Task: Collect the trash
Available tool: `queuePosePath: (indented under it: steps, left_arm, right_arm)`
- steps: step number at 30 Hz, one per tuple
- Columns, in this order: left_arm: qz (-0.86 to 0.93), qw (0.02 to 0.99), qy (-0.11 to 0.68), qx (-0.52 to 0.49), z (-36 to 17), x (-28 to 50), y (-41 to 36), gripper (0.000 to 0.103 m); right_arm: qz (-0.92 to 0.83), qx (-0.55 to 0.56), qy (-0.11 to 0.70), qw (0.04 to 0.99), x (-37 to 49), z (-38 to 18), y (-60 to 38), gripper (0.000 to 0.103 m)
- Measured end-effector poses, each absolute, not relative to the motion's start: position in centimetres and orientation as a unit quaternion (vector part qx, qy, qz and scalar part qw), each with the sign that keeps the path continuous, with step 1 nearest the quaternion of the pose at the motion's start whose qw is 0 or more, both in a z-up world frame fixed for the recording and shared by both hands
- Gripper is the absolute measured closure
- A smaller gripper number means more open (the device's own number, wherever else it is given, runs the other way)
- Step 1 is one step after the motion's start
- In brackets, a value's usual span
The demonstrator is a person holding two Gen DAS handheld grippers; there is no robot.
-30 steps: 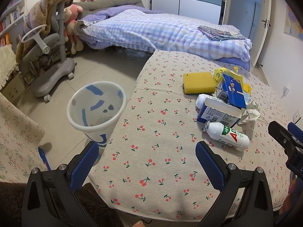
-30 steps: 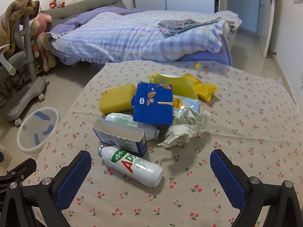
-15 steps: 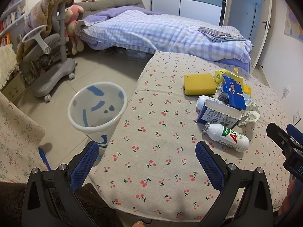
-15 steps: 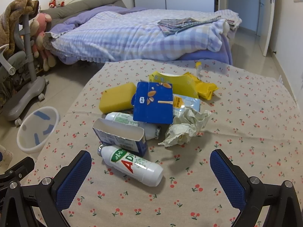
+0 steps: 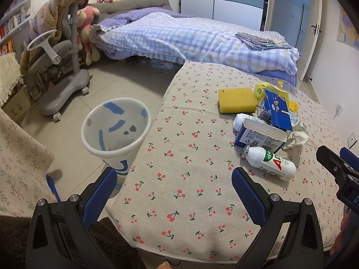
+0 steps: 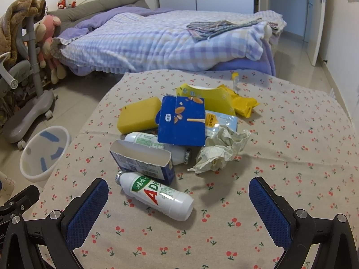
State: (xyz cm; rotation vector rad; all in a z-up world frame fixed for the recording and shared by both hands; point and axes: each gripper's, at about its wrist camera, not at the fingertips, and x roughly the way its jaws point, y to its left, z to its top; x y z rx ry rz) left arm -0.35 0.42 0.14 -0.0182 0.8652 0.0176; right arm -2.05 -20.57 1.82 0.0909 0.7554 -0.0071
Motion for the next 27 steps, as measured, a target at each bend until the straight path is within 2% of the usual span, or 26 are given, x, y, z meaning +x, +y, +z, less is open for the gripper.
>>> queuePosePath:
  steps: [20, 27]
  left_arm:
    - [0.008, 0.907, 0.420, -0.016, 0.3, -0.1, 0.6, 0.000]
    - [-0.025, 0.890, 0.455, 0.015, 1.6, 3.8, -0.6, 0.000]
  right_arm:
    - [-0.007, 0.052, 0.375, 0.926, -1.9, 1.8, -21.0, 0.000]
    - [-0.002, 0.089, 0.407, 0.909, 0.0, 3.2, -23.6, 0.000]
